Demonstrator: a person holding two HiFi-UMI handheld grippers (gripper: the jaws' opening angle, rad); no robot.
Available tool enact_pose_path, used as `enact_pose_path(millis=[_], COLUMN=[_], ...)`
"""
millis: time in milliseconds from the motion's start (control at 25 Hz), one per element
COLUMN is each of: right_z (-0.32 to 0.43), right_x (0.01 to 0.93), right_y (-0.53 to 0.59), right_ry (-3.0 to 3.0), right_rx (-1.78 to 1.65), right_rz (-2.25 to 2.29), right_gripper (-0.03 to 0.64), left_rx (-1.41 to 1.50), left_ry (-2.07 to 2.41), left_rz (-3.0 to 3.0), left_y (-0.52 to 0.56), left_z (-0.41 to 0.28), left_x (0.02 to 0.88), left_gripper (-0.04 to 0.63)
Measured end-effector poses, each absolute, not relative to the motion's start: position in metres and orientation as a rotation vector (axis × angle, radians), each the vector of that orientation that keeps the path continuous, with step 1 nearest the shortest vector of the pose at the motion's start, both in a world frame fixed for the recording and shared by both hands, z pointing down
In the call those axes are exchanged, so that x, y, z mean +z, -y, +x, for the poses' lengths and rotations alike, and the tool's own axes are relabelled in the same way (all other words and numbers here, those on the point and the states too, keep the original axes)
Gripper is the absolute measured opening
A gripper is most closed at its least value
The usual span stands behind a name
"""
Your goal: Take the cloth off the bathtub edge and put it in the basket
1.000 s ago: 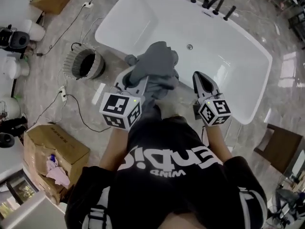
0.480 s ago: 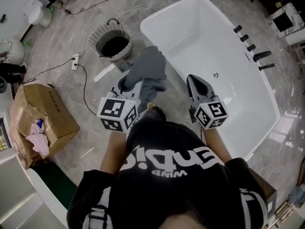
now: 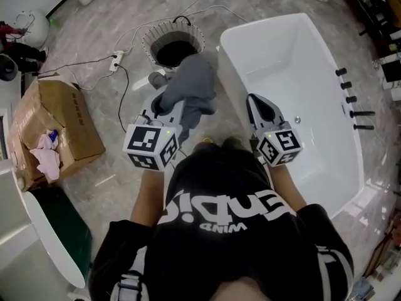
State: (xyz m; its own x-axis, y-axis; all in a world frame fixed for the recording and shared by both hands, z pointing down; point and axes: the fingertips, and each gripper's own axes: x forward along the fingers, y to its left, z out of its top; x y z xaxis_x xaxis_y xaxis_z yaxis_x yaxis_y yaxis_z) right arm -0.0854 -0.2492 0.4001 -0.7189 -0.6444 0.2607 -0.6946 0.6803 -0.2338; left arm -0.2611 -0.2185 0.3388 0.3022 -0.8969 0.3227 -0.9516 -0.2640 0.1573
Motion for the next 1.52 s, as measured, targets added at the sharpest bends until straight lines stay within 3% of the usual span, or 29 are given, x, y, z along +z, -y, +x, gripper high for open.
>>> enact_pose_path(millis=[480,1520], right_z=[-0.166,-0.327], right_x=[0.413,0.378], right_y=[0.317,0.608], right_ry=[2.779,2.887], right_rx=[0.47,0.429], right_rz=[0.91,0.538], right_gripper=[0.014,0.014], left_rx=[0.194,0.089], left_ry=[1.794,2.07], left_rz=[2.121,1.923], left_y=[0.263,0.523], left_z=[-0.336,-0.469], left_x=[0.345,0.299], left_gripper=[0.061,0.061])
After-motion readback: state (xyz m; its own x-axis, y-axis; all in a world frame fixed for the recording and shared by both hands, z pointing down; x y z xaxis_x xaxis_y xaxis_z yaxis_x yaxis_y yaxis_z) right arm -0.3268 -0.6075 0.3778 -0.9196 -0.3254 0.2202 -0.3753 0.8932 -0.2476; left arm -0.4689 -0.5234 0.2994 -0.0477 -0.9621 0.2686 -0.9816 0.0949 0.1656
